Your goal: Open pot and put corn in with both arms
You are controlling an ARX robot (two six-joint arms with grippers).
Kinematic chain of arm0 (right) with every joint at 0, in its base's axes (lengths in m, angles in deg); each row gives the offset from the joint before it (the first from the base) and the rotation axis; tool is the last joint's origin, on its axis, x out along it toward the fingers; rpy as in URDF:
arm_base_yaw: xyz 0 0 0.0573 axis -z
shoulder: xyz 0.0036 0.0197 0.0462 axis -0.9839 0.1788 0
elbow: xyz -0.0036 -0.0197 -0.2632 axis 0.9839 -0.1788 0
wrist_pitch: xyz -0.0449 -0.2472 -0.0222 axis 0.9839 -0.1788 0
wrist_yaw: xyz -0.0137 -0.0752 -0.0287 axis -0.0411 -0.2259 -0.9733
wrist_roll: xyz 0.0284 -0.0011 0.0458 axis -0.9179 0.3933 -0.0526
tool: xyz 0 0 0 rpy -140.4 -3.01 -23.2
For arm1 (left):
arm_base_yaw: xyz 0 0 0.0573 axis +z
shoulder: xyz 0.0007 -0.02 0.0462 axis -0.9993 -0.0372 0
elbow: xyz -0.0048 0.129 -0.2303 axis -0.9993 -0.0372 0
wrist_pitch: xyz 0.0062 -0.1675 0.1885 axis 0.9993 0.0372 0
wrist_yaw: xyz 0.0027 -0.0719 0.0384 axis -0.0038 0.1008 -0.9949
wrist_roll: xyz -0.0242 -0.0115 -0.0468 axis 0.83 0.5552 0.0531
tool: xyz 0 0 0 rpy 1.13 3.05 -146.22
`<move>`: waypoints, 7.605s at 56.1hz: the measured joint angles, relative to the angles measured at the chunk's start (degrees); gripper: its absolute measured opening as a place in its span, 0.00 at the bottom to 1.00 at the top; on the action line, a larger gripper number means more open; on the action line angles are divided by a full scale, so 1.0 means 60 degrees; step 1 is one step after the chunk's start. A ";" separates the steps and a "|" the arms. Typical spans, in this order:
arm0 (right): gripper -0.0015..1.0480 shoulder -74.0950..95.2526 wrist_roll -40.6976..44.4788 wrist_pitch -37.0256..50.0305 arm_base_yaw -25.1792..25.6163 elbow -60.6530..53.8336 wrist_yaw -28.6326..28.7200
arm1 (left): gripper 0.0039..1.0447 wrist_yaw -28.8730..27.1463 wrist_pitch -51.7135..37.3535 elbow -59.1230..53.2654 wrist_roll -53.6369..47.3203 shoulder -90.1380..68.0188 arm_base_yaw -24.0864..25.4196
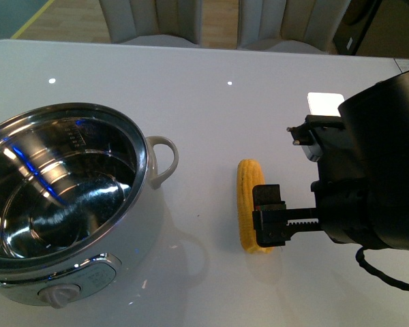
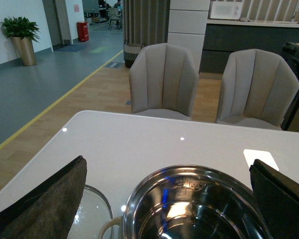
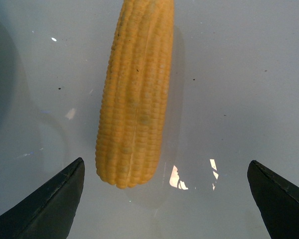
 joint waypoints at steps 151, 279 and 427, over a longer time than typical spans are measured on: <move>0.23 0.0925 -0.3410 -0.0281 -0.1829 0.4845 0.3432 | 0.94 0.0000 0.0000 0.0000 0.0000 0.0000 0.0000; 0.92 -0.5956 -0.1606 -0.1967 0.3399 0.0033 0.1745 | 0.94 -0.0004 0.0000 0.0000 0.0000 0.0000 0.0000; 0.02 -1.8771 0.2736 -0.3384 0.4320 -0.6043 0.0477 | 0.94 -0.0004 0.0004 0.0000 -0.0004 0.0000 0.0000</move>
